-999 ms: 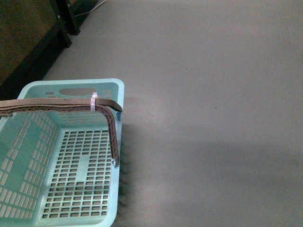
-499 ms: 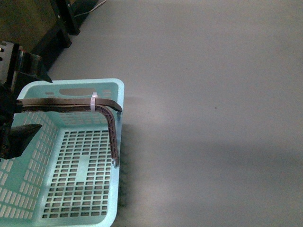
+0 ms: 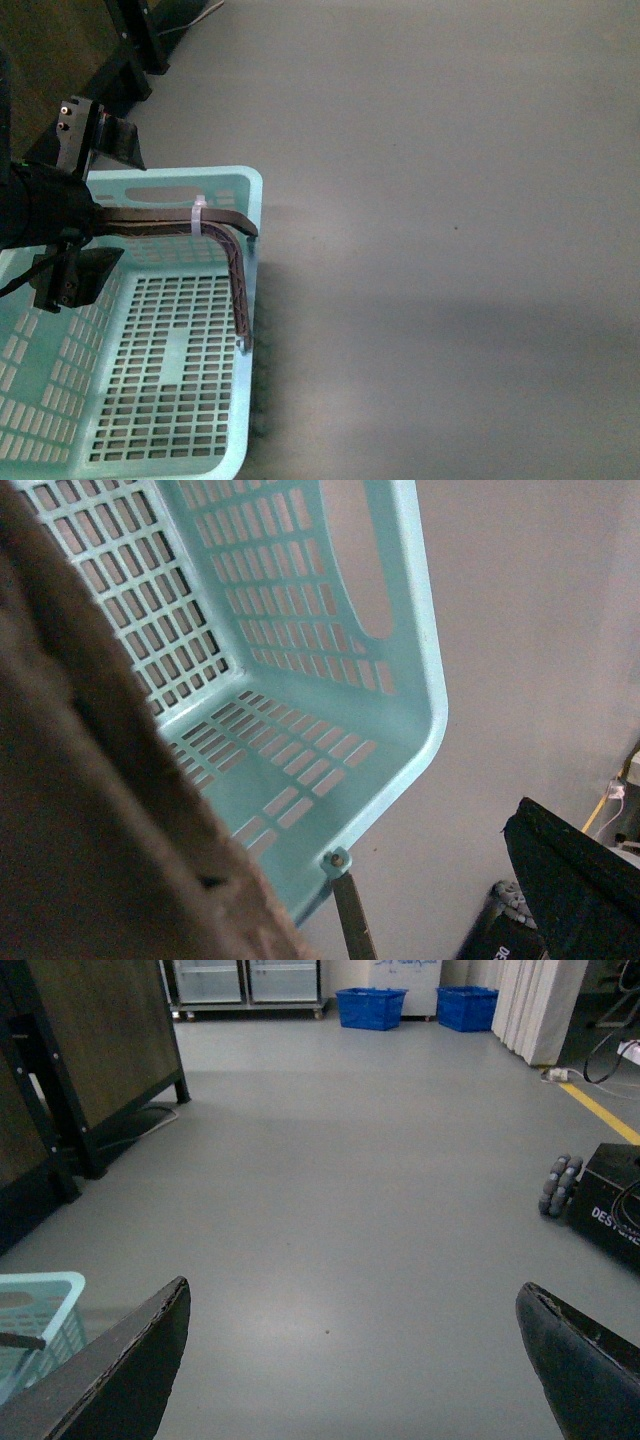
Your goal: Pick mango and avocado into basket
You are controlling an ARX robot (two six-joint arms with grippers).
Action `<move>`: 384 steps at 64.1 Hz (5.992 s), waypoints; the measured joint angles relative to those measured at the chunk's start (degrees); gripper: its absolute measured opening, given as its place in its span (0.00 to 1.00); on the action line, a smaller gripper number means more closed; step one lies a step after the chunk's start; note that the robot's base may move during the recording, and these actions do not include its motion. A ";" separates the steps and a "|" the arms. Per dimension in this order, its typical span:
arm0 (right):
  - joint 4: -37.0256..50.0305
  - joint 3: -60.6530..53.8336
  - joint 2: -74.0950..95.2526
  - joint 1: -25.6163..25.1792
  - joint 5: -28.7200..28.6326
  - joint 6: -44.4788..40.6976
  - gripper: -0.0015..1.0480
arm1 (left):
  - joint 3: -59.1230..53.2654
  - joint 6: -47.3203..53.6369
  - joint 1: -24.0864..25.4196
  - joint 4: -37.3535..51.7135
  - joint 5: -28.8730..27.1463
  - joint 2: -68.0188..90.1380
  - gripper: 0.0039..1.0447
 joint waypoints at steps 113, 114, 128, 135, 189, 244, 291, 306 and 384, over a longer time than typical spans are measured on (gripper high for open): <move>0.00 0.00 0.00 0.00 0.00 0.00 0.92 | -9.44 -18.67 -11.74 -33.94 -12.59 -65.13 0.14; 0.00 -0.02 0.00 0.00 0.00 0.00 0.92 | -9.44 -18.67 -11.74 -33.94 -12.59 -65.13 0.14; 0.00 0.00 0.00 0.00 0.00 0.00 0.92 | -9.44 -18.62 -11.74 -33.99 -12.61 -65.13 0.14; -0.02 0.00 -0.02 0.00 0.00 0.00 0.92 | -9.44 -18.64 -11.74 -34.10 -12.59 -65.13 0.14; -0.02 0.00 -0.02 0.00 -0.02 -0.02 0.92 | -9.44 -18.64 -11.74 -34.10 -12.61 -65.09 0.14; -0.02 0.00 -0.02 0.00 0.00 0.02 0.92 | -9.44 -18.62 -11.74 -34.10 -12.59 -65.09 0.14; 0.00 0.00 -0.02 0.00 0.02 0.00 0.92 | -9.40 -18.64 -11.74 -34.10 -12.61 -65.11 0.14; 0.00 0.00 -0.02 0.00 0.07 0.00 0.92 | -9.40 -18.75 -11.74 -34.10 -12.59 -65.11 0.14; -0.02 0.00 -0.04 0.00 0.02 0.00 0.92 | -9.40 -18.99 -11.96 -34.10 -12.59 -65.11 0.14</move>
